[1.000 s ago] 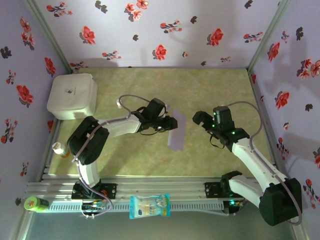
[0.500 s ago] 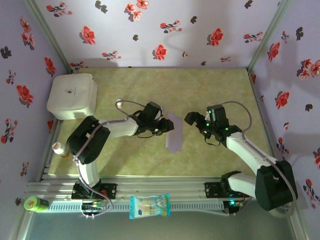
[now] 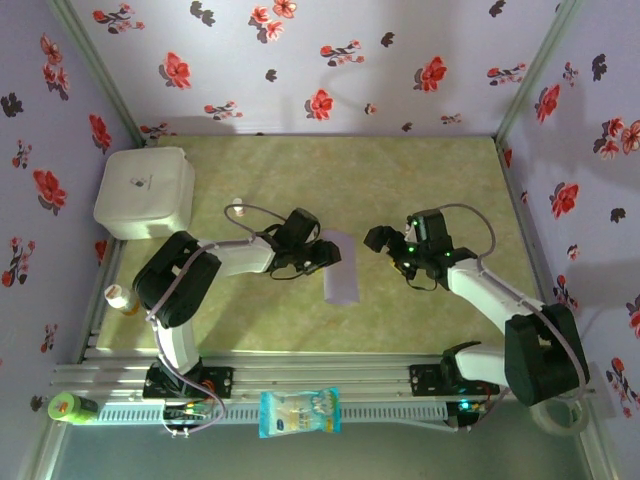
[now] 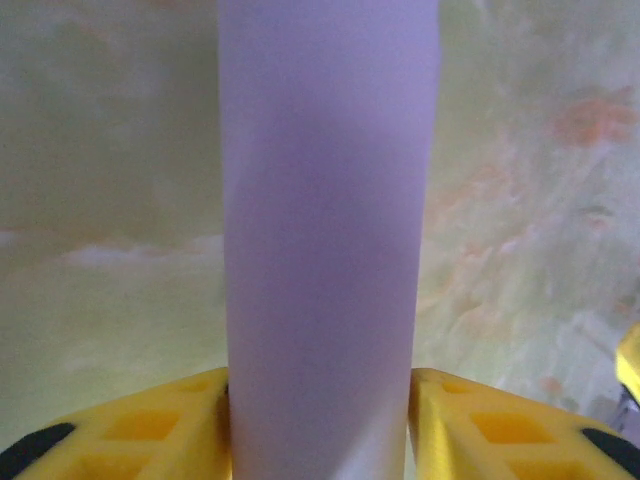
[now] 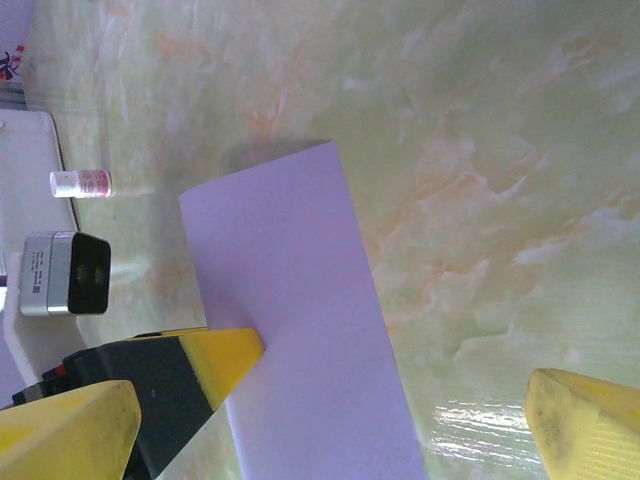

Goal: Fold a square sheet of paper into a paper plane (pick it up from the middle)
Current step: First fold the square sheet of paper in half at the center of the table.

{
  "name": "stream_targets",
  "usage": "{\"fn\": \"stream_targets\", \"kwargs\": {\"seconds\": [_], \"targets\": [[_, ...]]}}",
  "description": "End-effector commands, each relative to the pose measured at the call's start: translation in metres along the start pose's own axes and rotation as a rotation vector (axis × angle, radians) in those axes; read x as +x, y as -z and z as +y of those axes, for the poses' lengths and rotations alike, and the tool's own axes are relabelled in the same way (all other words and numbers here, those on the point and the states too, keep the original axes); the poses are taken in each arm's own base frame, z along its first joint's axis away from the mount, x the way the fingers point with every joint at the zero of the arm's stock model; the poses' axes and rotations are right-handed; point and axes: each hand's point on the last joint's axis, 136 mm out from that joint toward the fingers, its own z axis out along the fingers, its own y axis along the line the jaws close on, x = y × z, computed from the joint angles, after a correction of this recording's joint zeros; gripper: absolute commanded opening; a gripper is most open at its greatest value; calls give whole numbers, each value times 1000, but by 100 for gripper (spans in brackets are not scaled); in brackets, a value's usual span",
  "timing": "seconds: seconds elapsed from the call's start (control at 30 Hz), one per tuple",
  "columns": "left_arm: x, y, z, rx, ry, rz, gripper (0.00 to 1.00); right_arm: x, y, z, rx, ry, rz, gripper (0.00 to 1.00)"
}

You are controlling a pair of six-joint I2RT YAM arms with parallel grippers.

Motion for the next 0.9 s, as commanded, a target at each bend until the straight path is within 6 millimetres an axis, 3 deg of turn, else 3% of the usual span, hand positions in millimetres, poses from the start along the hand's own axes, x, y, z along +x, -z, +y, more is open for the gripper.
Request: {"fn": "stream_targets", "kwargs": {"seconds": [0.0, 0.27, 0.47, 0.87], "targets": [[-6, 9, 11, -72, -30, -32, 50, -6, 1, 12, -40, -6, -3, 99], [-9, 20, 7, -108, -84, -66, 54, -2, -2, 16, -54, 0, 12, 99], [-13, 30, 18, -163, -93, -106, 54, 4, -11, 16, -53, 4, 45, 99], [-4, 18, 35, -240, -107, -41, 52, 9, -18, 15, -40, 2, 65, 99]]}}
